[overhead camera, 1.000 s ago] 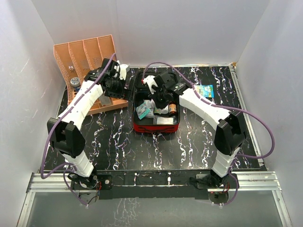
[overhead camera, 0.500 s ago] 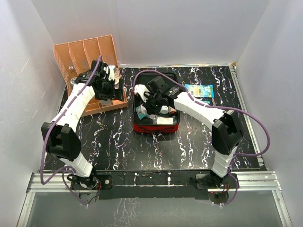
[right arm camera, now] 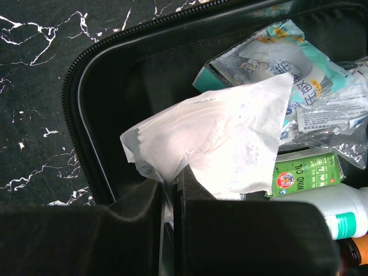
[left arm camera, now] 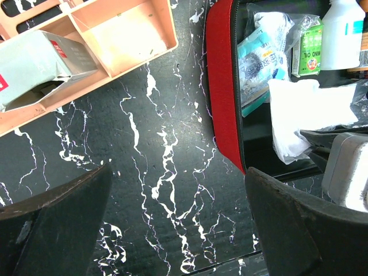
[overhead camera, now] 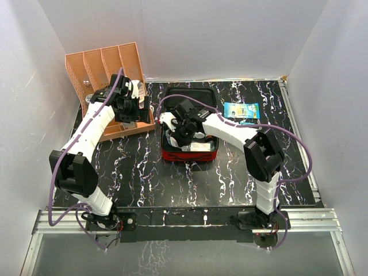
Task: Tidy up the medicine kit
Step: Place the medical item at the medicine box.
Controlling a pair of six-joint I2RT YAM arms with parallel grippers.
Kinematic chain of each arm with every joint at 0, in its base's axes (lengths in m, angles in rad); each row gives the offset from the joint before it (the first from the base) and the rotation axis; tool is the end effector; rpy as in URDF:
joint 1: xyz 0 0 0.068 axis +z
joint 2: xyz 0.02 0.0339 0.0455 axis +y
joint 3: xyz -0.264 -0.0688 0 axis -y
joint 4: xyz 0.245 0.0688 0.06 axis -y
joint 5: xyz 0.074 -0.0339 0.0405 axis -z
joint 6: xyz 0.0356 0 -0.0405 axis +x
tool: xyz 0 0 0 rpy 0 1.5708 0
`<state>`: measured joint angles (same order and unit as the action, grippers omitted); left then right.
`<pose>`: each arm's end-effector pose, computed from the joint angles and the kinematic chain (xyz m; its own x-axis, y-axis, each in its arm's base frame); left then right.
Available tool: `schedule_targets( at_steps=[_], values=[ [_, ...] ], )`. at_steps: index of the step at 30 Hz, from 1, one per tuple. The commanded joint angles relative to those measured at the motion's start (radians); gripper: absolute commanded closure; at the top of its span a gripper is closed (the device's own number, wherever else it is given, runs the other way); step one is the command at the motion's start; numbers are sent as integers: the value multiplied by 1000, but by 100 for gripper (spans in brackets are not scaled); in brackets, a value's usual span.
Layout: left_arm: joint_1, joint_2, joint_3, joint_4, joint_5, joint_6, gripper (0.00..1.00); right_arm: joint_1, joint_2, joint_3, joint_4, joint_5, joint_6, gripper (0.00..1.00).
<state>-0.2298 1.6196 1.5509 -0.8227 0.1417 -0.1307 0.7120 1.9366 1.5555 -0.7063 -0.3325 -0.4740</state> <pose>0.3397 -0.0846 0.3352 -0.7917 0.0527 -0.6086 0.2105 0.9588 -0.1908 0.3060 0.2794 0.2293 -0.2621 -0.7961 -0.5455 -0.9576 0.2845 0.0450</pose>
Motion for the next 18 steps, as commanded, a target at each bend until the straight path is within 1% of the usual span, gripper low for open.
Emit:
schedule_targets(
  at_steps=[1, 4, 7, 9, 12, 14, 16, 18],
  values=[
    [7, -62, -2, -10, 5, -3, 1, 5, -5, -1, 44, 8, -9, 98],
    [9, -57, 2, -10, 9, -1, 1, 6, -12, -8, 56, 25, 7, 81],
    [10, -49, 10, -10, 11, 0, 1, 6, -40, -35, 86, 43, 23, 67],
    [9, -46, 12, -10, 11, 2, 1, 5, -56, -55, 103, 55, 32, 60],
    [10, -45, 14, -9, 13, 4, 1, 6, -80, -70, 118, 64, 47, 55],
    [9, -45, 15, -4, 23, 14, 1, 4, -97, -65, 127, 89, 76, 54],
    [5, -44, 23, 9, 49, 37, 2, -3, -126, -50, 146, 138, 129, 54],
    [-13, -25, 46, 12, 45, 50, 5, -21, -156, -28, 169, 223, 210, 54]
  ],
)
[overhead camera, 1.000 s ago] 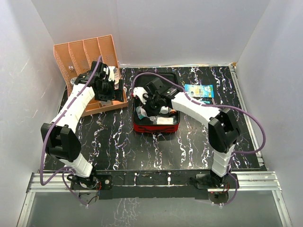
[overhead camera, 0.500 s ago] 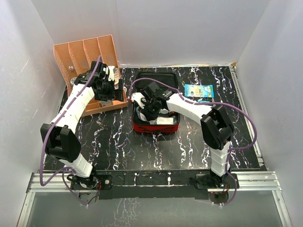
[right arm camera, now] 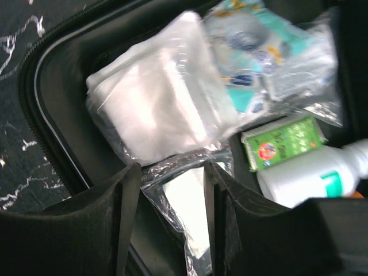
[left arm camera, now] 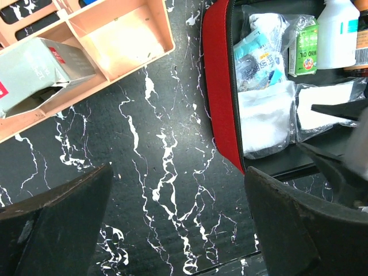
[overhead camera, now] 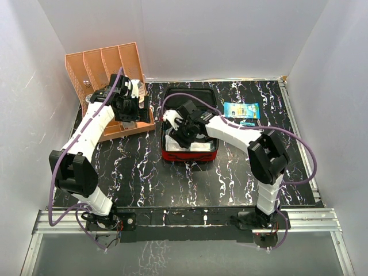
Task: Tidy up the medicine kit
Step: Place the medical item at the medicine box.
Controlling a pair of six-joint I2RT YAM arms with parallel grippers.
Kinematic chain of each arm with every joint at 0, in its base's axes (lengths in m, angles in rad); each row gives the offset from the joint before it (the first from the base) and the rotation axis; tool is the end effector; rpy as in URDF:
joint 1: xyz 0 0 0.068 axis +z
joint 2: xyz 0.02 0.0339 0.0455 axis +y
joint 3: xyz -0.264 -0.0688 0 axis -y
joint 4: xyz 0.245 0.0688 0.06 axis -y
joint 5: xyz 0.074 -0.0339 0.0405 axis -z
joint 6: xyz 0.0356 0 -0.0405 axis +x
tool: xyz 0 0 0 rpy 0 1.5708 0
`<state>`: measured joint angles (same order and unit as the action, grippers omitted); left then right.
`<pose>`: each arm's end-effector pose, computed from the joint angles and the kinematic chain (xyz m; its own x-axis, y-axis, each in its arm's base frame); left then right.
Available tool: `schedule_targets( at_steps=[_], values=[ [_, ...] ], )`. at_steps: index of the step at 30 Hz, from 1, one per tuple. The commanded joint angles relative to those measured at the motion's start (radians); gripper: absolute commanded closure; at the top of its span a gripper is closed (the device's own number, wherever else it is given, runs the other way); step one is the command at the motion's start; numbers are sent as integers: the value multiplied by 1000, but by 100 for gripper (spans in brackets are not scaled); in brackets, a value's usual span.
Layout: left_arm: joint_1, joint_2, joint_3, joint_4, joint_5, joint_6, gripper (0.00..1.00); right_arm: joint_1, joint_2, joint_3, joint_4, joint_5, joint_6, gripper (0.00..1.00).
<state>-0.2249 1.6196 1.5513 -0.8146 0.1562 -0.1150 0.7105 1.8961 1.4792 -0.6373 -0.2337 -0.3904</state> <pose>0.3406 -0.0836 0.3360 -0.7845 0.0632 -0.6169 0.2281 0.9545 -0.1922 0.3026 0.2713 0.2249 -0.3351 -0.7767 -0.5334 -0.9178 0.3971 -0.0018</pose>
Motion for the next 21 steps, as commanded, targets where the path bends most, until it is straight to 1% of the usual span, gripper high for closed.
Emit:
schedule_targets(
  at_steps=[1, 4, 6, 7, 9, 13, 21],
  values=[
    [-36, -7, 70, -5, 20, 38, 6, -31, -134, 58, 111, 194, 175, 55],
    [-63, 56, 125, -9, 10, 13, 9, -101, -149, 90, 99, 342, 338, 62],
    [-88, 93, 148, 2, -2, -23, 12, -178, -131, 138, 27, 373, 448, 67],
    [-103, 113, 161, 2, -7, -43, 13, -210, -116, 158, -12, 373, 484, 68],
    [-131, 157, 181, -2, -19, -87, 15, -258, -96, 176, -61, 371, 515, 65],
    [-174, 226, 186, 10, -94, -142, 21, -293, -79, 164, -88, 378, 538, 58],
    [-196, 350, 263, 12, -140, -154, 22, -317, -72, 112, -76, 364, 575, 55]
  ],
)
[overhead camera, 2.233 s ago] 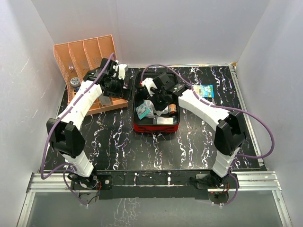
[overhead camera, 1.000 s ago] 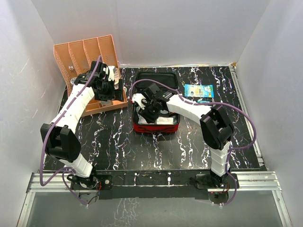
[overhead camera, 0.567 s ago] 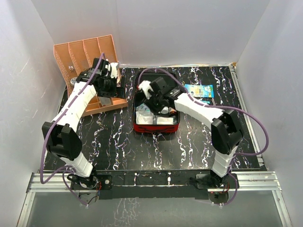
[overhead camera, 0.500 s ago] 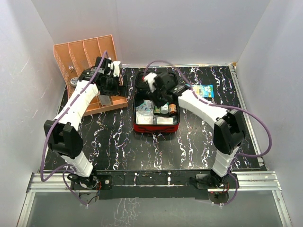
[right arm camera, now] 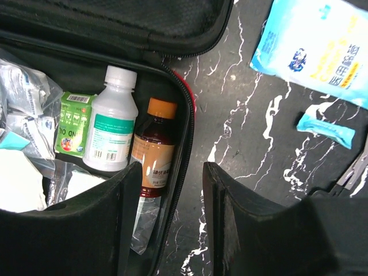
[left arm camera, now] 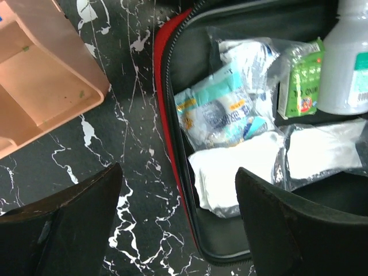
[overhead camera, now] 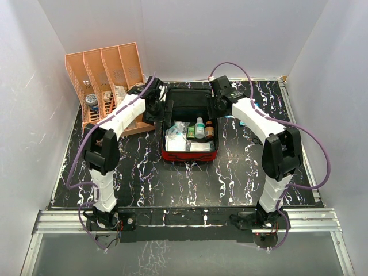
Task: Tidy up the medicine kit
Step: Place the medical item at the medicine box, then move the medicine box to the center of the board.
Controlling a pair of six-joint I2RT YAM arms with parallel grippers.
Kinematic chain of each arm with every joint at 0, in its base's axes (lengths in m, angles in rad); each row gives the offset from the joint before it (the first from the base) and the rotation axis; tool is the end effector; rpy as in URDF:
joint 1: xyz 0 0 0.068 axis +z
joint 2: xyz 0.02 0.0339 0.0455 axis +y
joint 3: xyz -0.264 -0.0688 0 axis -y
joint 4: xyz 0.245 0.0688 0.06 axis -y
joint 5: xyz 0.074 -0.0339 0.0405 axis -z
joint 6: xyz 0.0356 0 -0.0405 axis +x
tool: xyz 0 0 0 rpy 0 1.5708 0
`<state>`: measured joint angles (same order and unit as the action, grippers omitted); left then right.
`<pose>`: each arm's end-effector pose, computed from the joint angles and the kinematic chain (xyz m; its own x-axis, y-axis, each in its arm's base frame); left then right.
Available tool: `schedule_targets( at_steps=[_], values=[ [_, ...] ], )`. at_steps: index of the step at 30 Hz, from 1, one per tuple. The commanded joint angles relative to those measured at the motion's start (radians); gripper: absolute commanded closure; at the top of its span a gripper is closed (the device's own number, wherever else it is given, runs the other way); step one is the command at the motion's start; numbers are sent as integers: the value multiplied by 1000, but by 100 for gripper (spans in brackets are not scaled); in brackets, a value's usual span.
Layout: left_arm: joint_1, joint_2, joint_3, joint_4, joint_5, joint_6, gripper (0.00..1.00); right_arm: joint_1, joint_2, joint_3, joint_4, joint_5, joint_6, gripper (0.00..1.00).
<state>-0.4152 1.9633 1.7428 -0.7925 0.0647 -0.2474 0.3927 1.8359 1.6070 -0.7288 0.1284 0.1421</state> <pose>0.3936 -0.1760 0.2695 -0.8589 0.1116 -0.4998 0.2305 0.9557 -0.1828 0.3753 0.1505 0.2817 -0.7921 -0.1761 -0.5844 -0.2013 0.9793 -0.0222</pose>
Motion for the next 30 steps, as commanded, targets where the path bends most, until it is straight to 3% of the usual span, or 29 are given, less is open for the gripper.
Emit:
schedule_targets(
  at_steps=[1, 11, 15, 27, 30],
  values=[
    [-9, 17, 76, -9, -50, -20, 22, -1, -9, -21, 15, 0, 43, 55],
    [-28, 66, 84, -2, -57, -23, 25, -22, 44, -84, 10, -16, 43, 56],
    [-35, 76, 72, 2, -46, -28, 30, -25, 70, -97, 20, -28, 43, 62],
    [-54, 61, -45, 37, -37, -46, 76, -33, 75, -159, 17, -55, 39, 99],
    [-57, 43, -80, 46, -39, -51, 90, -33, 46, -192, 22, -47, 38, 100]
  ],
)
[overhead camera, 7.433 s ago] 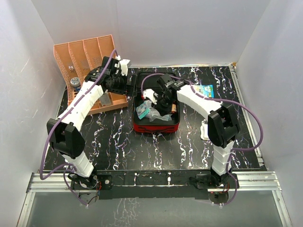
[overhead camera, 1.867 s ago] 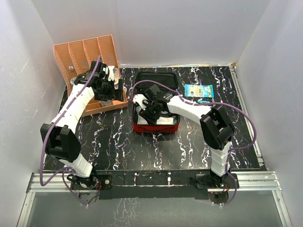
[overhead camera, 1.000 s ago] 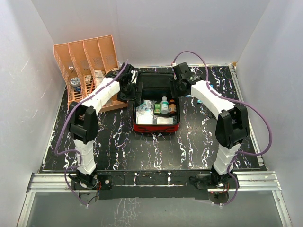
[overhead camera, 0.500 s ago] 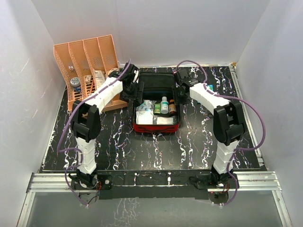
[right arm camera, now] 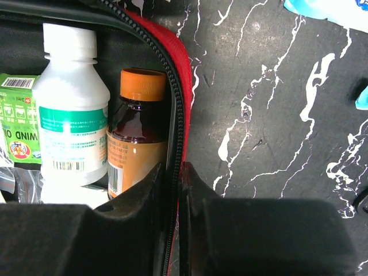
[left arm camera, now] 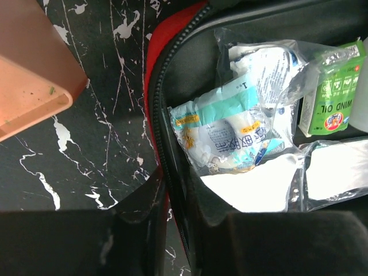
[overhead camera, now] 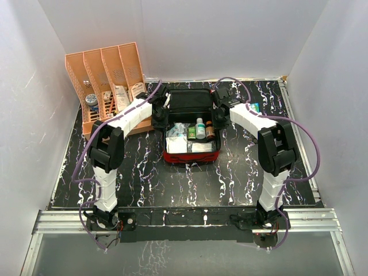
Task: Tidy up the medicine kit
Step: Move the medicine box to the center of the board.
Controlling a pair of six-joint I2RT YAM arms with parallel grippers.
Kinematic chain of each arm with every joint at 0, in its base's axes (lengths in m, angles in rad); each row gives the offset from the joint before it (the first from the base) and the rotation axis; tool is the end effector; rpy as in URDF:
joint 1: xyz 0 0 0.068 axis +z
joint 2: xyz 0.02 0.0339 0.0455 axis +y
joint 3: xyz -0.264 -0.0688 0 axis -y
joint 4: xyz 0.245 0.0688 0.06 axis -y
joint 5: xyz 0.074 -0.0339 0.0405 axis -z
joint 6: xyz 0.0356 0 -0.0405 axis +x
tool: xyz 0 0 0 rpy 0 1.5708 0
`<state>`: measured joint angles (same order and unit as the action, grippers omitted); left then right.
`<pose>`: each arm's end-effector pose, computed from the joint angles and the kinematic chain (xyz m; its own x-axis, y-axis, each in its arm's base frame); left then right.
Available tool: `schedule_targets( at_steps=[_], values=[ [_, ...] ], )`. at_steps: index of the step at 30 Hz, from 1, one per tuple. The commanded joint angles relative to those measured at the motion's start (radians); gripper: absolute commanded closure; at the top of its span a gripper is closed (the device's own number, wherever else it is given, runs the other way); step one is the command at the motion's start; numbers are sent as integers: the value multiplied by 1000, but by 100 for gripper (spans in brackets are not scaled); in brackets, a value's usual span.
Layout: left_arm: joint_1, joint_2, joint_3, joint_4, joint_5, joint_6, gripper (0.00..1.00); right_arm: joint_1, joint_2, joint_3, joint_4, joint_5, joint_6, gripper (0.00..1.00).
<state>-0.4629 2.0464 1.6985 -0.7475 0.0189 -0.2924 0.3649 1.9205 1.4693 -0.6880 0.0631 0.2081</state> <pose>0.3950 -0.1979 0.2236 -0.8927 0.1234 -0.4334 0.2056 0.9674 -0.1480 0.3772 0.1417 0.2092 -0.8987 -0.1226 -0.4211 -0.1491 0.9884 0.0304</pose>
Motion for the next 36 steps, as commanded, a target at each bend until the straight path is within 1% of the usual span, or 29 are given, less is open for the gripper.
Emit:
schedule_targets(
  at_steps=[1, 12, 21, 32, 36],
  values=[
    [-12, -47, -49, 2, 8, -9, 93, -6, -48, -65, -19, 20, -28, 100],
    [-45, -130, -127, -3, 14, -12, 97, -8, -147, -184, -23, 18, 0, 100],
    [-119, -257, -279, -22, 52, -83, 96, -8, -242, -252, -57, 26, 7, 100],
    [-190, -250, -313, -15, 89, -124, 96, -8, -393, -406, -108, 29, 65, 100],
    [-210, -254, -338, -15, 100, -136, 96, -7, -407, -439, -91, 44, 72, 100]
  ],
)
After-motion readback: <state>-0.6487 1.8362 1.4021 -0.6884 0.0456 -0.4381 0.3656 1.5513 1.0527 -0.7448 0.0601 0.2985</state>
